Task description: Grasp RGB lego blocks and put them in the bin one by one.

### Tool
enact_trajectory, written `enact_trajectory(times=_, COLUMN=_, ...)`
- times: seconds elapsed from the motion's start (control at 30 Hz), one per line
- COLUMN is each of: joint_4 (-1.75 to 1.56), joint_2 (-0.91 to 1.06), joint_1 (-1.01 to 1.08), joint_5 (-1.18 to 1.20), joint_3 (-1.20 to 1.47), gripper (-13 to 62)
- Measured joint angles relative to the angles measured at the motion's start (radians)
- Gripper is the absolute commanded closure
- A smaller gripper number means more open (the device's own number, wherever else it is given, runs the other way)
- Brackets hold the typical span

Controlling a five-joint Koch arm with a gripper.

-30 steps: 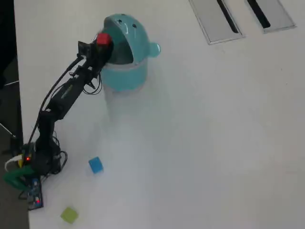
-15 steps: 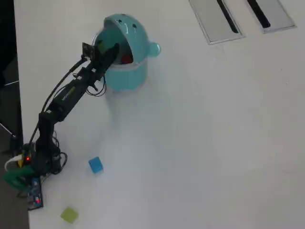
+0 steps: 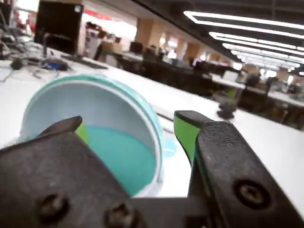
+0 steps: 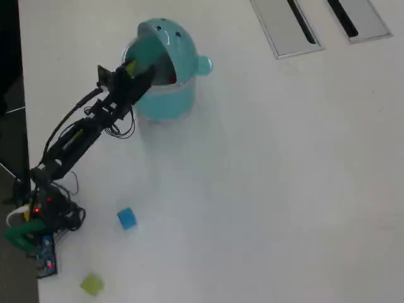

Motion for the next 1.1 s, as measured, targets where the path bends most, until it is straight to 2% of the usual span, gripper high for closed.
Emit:
enact_trajectory(times=0.4, joint_4=0.000, joint_2=0.256, joint_1=0.229, joint_5=0.003, joint_3=0.196, gripper=16.5)
enact_trajectory(times=1.1, joint_4=0.000, joint_2=0.512, joint_1=0.713, joint_5=0.094, joint_3=0.534, gripper=16.3)
